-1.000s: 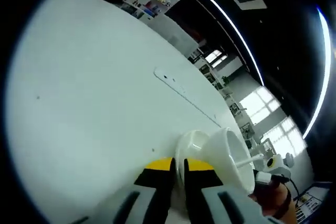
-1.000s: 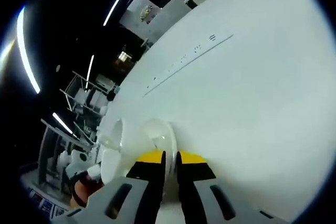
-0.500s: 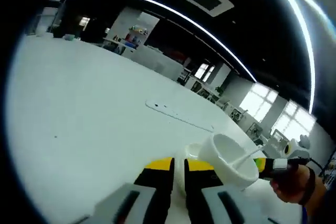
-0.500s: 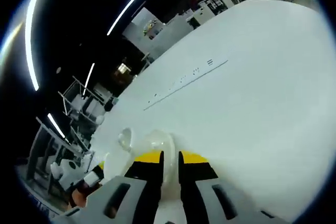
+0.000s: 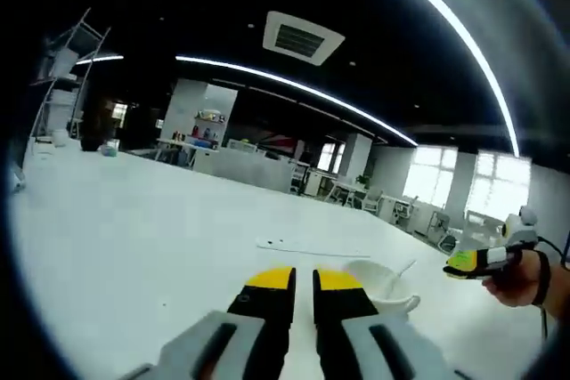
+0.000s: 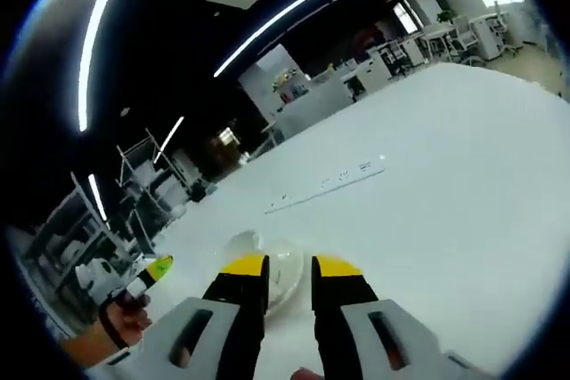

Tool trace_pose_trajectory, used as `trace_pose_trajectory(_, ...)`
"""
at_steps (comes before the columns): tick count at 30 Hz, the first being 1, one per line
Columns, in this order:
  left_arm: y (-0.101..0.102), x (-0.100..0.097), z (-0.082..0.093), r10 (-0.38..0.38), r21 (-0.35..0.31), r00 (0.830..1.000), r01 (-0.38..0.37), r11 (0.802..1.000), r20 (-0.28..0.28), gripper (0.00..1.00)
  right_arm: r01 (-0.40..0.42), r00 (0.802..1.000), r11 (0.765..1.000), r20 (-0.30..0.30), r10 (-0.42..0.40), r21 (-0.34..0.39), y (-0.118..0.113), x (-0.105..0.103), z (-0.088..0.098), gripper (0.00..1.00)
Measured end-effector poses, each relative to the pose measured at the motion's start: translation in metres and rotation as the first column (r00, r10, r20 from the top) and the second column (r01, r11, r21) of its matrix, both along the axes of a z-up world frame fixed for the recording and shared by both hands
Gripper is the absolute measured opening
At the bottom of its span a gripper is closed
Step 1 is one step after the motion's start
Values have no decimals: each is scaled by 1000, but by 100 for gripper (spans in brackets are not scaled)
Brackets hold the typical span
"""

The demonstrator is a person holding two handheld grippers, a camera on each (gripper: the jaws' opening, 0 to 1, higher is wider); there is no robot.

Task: Tidy tabletop coffee trays, cups and spoons，present forward

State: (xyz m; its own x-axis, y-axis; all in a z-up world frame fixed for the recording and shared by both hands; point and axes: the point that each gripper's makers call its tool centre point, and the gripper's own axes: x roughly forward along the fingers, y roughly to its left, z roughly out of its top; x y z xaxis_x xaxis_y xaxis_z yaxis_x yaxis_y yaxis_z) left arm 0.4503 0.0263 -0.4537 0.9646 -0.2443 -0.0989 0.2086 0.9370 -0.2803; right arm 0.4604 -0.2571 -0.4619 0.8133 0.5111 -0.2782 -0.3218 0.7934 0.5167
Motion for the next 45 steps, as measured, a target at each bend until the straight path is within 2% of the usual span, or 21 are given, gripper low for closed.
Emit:
trace_pose_trajectory(3, 10, -9, 8, 8, 7, 1000, -8, 1000, 20, 11, -7, 999, 999, 33, 8, -38, -6, -13, 10, 20)
trace_pose_trajectory(6, 22, -20, 17, 8, 100, 998, -14, 995, 58, 11, -5, 998, 999, 68, 8, -45, -11, -26, 22, 20)
trace_pose_trajectory(8, 25, -30, 22, -11, 149, 996, -2, 989, 84, 11, -1, 991, 992, 131, 17, -123, -18, -32, 30, 21)
trace_pose_trajectory(10, 30, -40, 27, -12, 176, 994, -7, 984, 107, 11, 18, 986, 986, 169, 11, -168, -25, -40, 36, 21)
trace_pose_trajectory(12, 33, -47, 33, -20, 194, 990, -7, 981, 137, 11, 29, 980, 985, 197, 5, -168, -29, -46, 42, 22)
trace_pose_trajectory(15, 41, -66, 37, -14, 234, 989, -22, 972, 148, 12, 97, 949, 970, 315, -22, -223, -46, -63, 61, 23)
trace_pose_trajectory(16, 42, -69, 38, -13, 245, 988, -26, 969, 154, 15, 117, 934, 963, 356, -24, -243, -49, -68, 67, 24)
trace_pose_trajectory(18, 46, -79, 42, -13, 250, 986, -30, 968, 169, 23, 144, 918, 951, 397, -25, -273, -54, -78, 73, 25)
trace_pose_trajectory(20, 54, -90, 45, 1, 252, 985, -46, 967, 175, 25, 176, 887, 933, 462, -12, -314, -60, -89, 80, 25)
trace_pose_trajectory(22, 65, -98, 47, 39, 237, 981, -84, 968, 188, 25, 233, 846, 928, 531, -46, -291, -70, -102, 88, 25)
trace_pose_trajectory(23, 71, -102, 46, 57, 231, 981, -100, 968, 186, 25, 244, 835, 930, 547, -58, -275, -74, -108, 89, 25)
trace_pose_trajectory(24, 77, -106, 48, 80, 209, 977, -121, 970, 196, 25, 261, 830, 928, 552, -75, -265, -80, -113, 87, 25)
trace_pose_trajectory(28, 97, -121, 46, 129, 219, 968, -177, 960, 214, 27, 310, 823, 919, 553, -131, -243, -98, -127, 80, 26)
trace_pose_trajectory(31, 114, -137, 45, 167, 204, 955, -219, 954, 246, 27, 357, 810, 896, 566, -156, -264, -115, -137, 73, 28)
trace_pose_trajectory(35, 136, -156, 47, 224, 197, 916, -300, 933, 334, 26, 398, 792, 874, 586, -173, -279, -130, -151, 68, 34)
trace_pose_trajectory(36, 139, -161, 44, 233, 193, 911, -310, 931, 341, 26, 403, 789, 871, 588, -176, -280, -131, -154, 66, 35)
trace_pose_trajectory(38, 149, -167, 35, 274, 141, 902, -335, 932, 334, 27, 419, 778, 864, 601, -184, -279, -136, -161, 63, 35)
trace_pose_trajectory(41, 159, -172, 25, 302, 161, 895, -368, 916, 328, 27, 437, 772, 856, 604, -198, -277, -143, -167, 59, 35)
trace_pose_trajectory(45, 165, -180, 23, 318, 165, 894, -382, 910, 314, 28, 446, 771, 849, 604, -203, -284, -149, -175, 57, 36)
